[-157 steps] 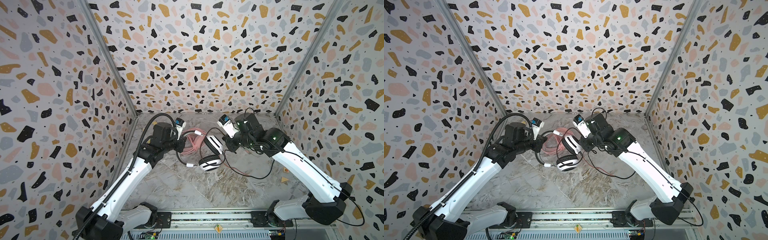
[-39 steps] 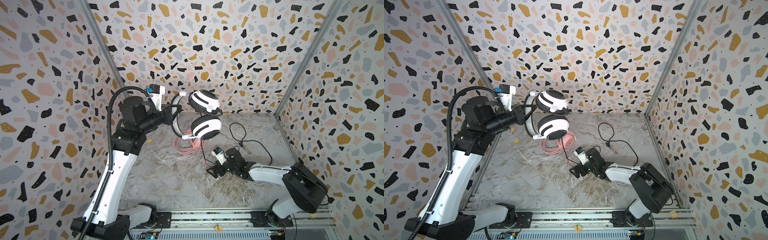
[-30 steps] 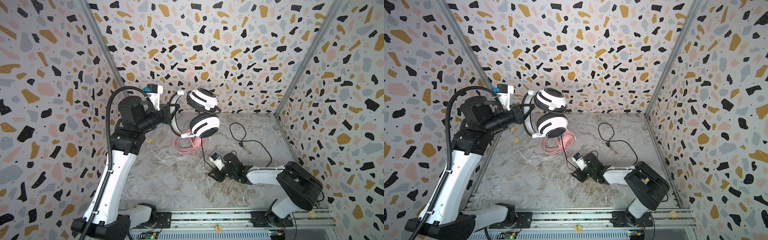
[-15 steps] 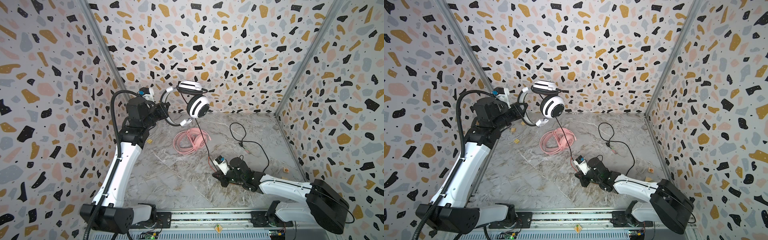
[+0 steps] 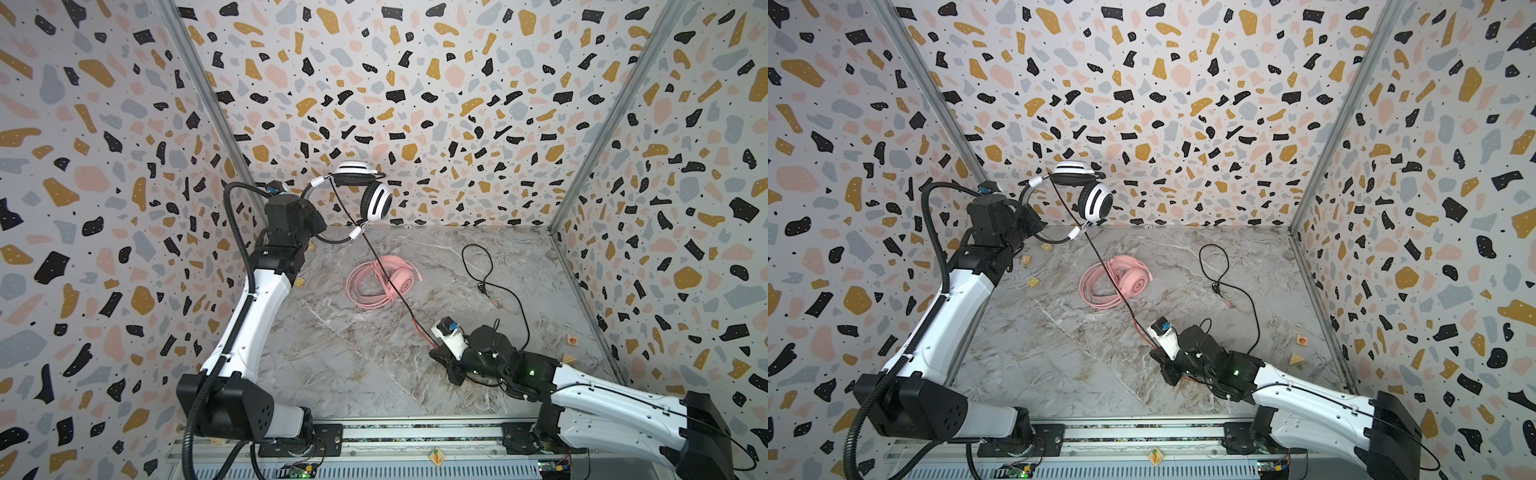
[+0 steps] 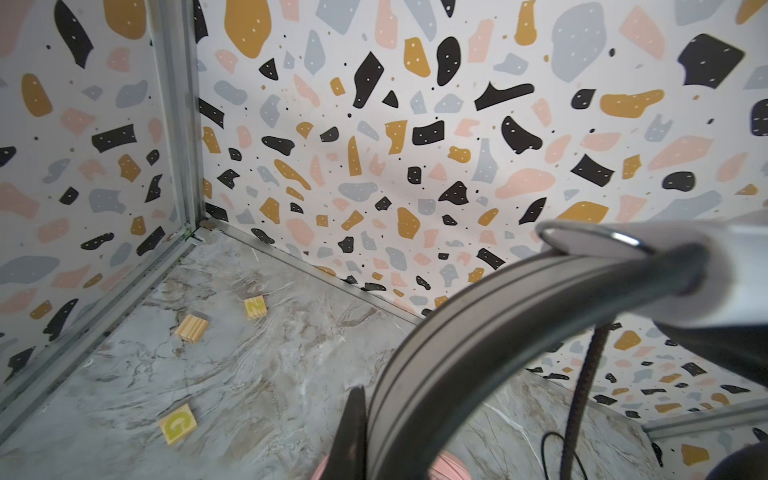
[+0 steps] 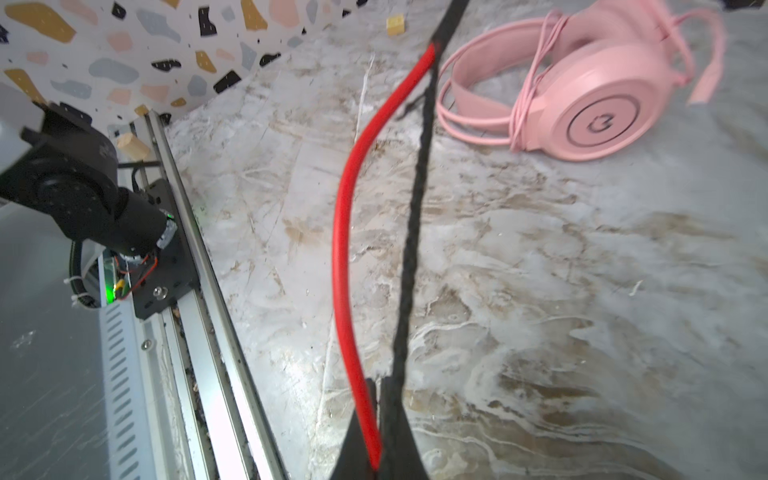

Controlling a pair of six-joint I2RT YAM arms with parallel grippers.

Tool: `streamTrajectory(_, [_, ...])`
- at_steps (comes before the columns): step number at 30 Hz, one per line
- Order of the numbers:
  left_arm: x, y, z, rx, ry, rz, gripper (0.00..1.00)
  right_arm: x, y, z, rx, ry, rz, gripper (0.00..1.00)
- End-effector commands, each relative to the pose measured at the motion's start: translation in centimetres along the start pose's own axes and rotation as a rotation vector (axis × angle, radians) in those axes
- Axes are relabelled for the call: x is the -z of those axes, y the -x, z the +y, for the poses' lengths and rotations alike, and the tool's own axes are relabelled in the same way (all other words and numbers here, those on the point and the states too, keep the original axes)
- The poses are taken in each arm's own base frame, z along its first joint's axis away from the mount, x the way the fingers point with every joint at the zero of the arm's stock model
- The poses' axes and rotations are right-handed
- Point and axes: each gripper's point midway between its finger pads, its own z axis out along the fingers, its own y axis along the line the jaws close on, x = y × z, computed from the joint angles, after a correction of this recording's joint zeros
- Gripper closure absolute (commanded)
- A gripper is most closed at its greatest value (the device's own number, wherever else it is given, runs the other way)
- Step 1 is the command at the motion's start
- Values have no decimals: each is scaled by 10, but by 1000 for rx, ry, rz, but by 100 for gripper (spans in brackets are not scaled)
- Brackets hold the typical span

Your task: Wrap the headphones

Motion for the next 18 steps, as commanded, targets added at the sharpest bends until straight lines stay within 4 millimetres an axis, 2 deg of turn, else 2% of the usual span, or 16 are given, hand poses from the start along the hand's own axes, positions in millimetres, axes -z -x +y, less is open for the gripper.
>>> streamTrajectory(1, [10,51,-7,16,-8,-177,100,23,20,-5,5,-86,-43,100])
streamTrajectory(6, [-16,27,8,-25,55,-129,100,51,52,2,35,-113,-138,100])
streamTrajectory(10, [-31,-4,13,-80,62,-42,100,69,81,6,69,-137,-207,100])
streamTrajectory(16, [-28,-52,9,-225,128,36,100,99,138,-2,114,-244,-342,100])
streamTrajectory(18, [-21,-69,-3,-290,126,80,100,112,158,-10,120,-312,-393,100])
